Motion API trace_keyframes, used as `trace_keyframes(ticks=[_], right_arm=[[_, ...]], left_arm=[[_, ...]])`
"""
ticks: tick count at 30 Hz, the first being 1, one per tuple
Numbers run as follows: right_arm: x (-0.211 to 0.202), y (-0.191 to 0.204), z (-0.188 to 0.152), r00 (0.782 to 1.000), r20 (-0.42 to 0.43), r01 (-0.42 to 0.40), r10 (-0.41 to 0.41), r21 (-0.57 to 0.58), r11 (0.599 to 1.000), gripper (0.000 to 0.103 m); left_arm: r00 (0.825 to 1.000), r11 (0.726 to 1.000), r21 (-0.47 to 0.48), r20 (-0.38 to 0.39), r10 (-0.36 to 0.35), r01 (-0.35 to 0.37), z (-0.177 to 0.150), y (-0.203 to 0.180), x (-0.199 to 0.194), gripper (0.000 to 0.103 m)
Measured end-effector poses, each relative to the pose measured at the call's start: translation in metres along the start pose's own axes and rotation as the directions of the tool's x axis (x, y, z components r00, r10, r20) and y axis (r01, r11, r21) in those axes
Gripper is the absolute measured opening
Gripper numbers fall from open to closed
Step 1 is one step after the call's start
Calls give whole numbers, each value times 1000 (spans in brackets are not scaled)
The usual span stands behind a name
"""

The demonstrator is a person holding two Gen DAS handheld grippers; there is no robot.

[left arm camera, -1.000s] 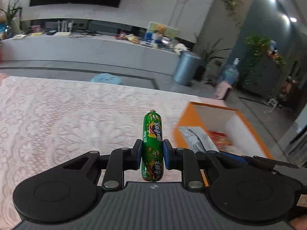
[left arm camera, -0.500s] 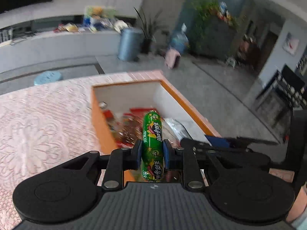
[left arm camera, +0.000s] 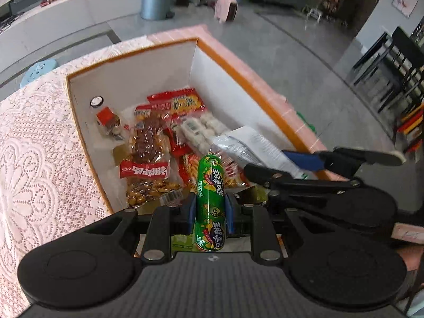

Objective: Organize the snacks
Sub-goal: 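Carry both items over the orange box and open both grippers to drop them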

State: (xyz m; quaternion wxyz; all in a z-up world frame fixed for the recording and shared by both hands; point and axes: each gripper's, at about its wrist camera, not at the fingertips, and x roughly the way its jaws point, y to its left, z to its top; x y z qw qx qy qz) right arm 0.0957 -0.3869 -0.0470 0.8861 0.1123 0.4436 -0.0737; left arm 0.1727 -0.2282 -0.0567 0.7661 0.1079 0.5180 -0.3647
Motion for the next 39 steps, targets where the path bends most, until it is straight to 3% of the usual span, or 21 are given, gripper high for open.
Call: trace_keyframes(ticks=[7, 12, 17, 26, 29, 33, 39], right_arm=[[19, -2, 4, 998, -66, -3, 3, -7, 1000, 47], [24, -3, 8, 995, -98, 13, -13, -2, 1000, 48], [28, -1, 11, 990, -135, 23, -28, -35, 999, 48], [28, -3, 14, 985, -164, 39, -43, -32, 999, 53], [26, -4, 13, 985, -166, 43, -48, -37, 998, 57], [25, -5, 16, 982, -185, 32, -35, -18, 999, 66], [15, -3, 21, 979, -204, 17, -15, 7, 1000, 85]], left_arm=[[998, 999, 42, -60, 35, -33, 5, -1, 23, 24], [985, 991, 118, -152, 76, -58, 10, -5, 37, 24], [975, 990, 124, -202, 95, -71, 13, 0, 49, 25], [977, 987, 140, -183, 109, -84, 13, -2, 51, 26], [977, 983, 164, -178, 118, -89, 14, -4, 50, 32], [977, 976, 202, -175, 122, -86, 10, -10, 42, 53], [981, 966, 234, -136, 141, -106, 9, -16, 18, 66]])
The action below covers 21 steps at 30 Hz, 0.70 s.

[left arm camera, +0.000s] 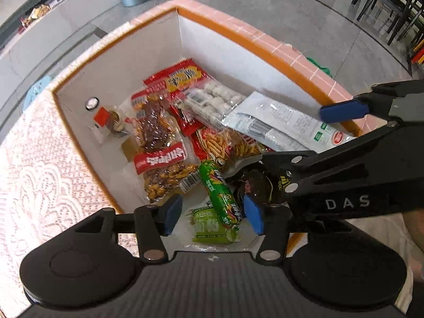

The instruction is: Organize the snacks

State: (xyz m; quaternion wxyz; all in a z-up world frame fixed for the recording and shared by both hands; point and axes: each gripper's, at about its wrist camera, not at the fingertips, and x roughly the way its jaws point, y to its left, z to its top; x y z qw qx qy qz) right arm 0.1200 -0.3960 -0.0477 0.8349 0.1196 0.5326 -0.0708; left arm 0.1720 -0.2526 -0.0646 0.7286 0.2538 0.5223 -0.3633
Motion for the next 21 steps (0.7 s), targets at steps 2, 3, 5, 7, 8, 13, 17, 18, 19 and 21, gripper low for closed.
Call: trace_keyframes(ticks=[2, 3, 5, 7, 8, 13, 17, 18, 19, 21], right_arm=[[-7, 1, 1, 1000, 8, 10, -10, 6, 1000, 88], [-12, 1, 2, 1000, 15, 5, -6, 9, 1000, 88], [-22, 2, 3, 999, 32, 4, -5, 14, 1000, 90], [-33, 3, 3, 999, 54, 4, -5, 16, 1000, 90], [-39, 3, 3, 998, 65, 3, -4, 16, 1000, 90], [-76, 11, -3, 985, 174, -14, 12, 15, 1000, 94], [-114, 21, -19, 942, 335, -1, 7, -18, 1000, 98], [-123, 24, -25, 926, 377, 9, 2, -27, 1000, 99], [-132, 27, -31, 908, 420, 20, -2, -39, 999, 99], [-148, 34, -45, 866, 500, 46, -7, -65, 997, 100]], left_arm=[[1000, 1000, -1, 11, 0, 0, -1, 0, -11, 66], [1000, 1000, -4, 20, 0, 0, -2, 1, -16, 67], [999, 1000, -9, 36, 5, -5, -4, 1, -27, 68], [998, 1000, -20, 62, 9, -8, -9, 2, -40, 68], [997, 999, -32, 81, 12, -10, -13, 3, -48, 68], [973, 993, -113, 225, 53, -28, -35, 8, -90, 68], [916, 979, -194, 378, 131, -59, -62, 10, -131, 68], [900, 975, -215, 410, 145, -58, -69, 11, -140, 68], [881, 969, -238, 444, 162, -59, -77, 11, -149, 68], [833, 956, -284, 510, 214, -72, -93, 9, -167, 68]])
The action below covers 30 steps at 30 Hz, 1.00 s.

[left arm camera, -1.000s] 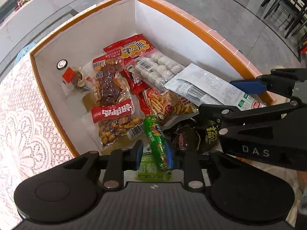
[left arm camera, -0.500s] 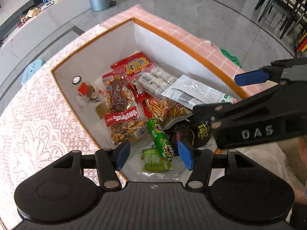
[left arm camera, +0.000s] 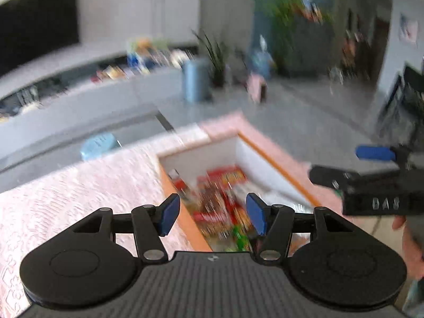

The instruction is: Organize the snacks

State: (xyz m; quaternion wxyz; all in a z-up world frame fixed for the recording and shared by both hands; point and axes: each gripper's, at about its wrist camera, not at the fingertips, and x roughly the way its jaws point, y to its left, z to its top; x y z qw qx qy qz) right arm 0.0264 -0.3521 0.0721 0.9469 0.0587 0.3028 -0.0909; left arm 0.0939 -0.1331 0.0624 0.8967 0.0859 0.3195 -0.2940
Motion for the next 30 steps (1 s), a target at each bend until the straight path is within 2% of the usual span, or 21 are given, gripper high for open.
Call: trace_keyframes(ticks=[3, 7, 8, 11, 14, 17, 22, 25, 30], right_arm=[[-26, 9, -7, 994, 109, 10, -7, -28, 1000, 100], [-53, 20, -18, 978, 210, 24, -17, -27, 999, 100], [-59, 24, -22, 973, 230, 26, -20, -24, 999, 100], [-73, 37, -32, 963, 270, 32, -26, -19, 999, 100], [-84, 49, -44, 946, 319, 54, -50, -4, 999, 100], [-90, 60, -64, 926, 373, 70, -63, -5, 998, 100], [-91, 73, -95, 918, 394, 87, -50, -78, 993, 100], [-86, 73, -107, 931, 362, 87, -47, -96, 992, 100], [-72, 67, -118, 960, 277, 45, -31, -43, 998, 100]], left_arm=[[995, 998, -31, 88, 54, -52, -10, 2, -27, 68], [969, 988, -88, 200, 142, -127, -28, 8, -56, 68], [960, 984, -96, 224, 165, -147, -33, 8, -60, 72], [927, 966, -100, 275, 255, -237, -49, 5, -70, 92], [911, 949, -130, 270, 312, -286, -62, 5, -75, 92], [916, 942, -156, 231, 328, -298, -75, 7, -75, 92], [923, 933, -167, 168, 345, -319, -99, 11, -68, 92], [924, 929, -163, 141, 355, -332, -111, 9, -65, 92], [928, 930, -132, 103, 358, -344, -124, 3, -60, 92]])
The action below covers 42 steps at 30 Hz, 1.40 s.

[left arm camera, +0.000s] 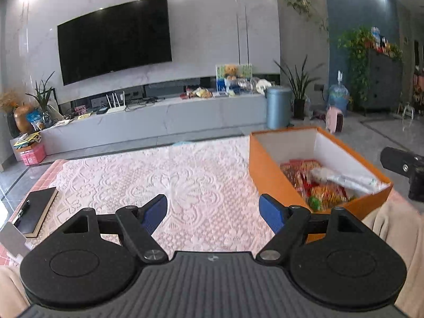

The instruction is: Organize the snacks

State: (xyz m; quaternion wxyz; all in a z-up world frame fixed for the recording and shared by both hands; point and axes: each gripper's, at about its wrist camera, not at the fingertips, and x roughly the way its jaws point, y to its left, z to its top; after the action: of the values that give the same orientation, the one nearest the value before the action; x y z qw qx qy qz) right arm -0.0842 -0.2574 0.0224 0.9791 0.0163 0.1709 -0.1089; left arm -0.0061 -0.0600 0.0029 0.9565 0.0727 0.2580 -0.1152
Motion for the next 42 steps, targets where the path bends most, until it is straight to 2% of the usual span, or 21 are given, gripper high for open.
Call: trace_keyframes(ticks=[7, 12, 25, 42], right_arm=[[27, 0, -22, 992, -125, -2, 5, 18, 1000, 100], [36, 2, -30, 988, -153, -11, 11, 3, 1000, 100], [33, 5, -31, 986, -164, -10, 6, -22, 1000, 100], [30, 12, -27, 991, -136, -17, 11, -46, 999, 100]], left_arm=[[996, 1000, 8, -92, -15, 16, -13, -6, 15, 92], [993, 1000, 11, -121, -6, 8, -15, -8, 21, 92], [990, 1000, -6, -139, 7, -8, -13, -6, 22, 92], [991, 1000, -15, -133, 7, -9, -9, -3, 18, 92]])
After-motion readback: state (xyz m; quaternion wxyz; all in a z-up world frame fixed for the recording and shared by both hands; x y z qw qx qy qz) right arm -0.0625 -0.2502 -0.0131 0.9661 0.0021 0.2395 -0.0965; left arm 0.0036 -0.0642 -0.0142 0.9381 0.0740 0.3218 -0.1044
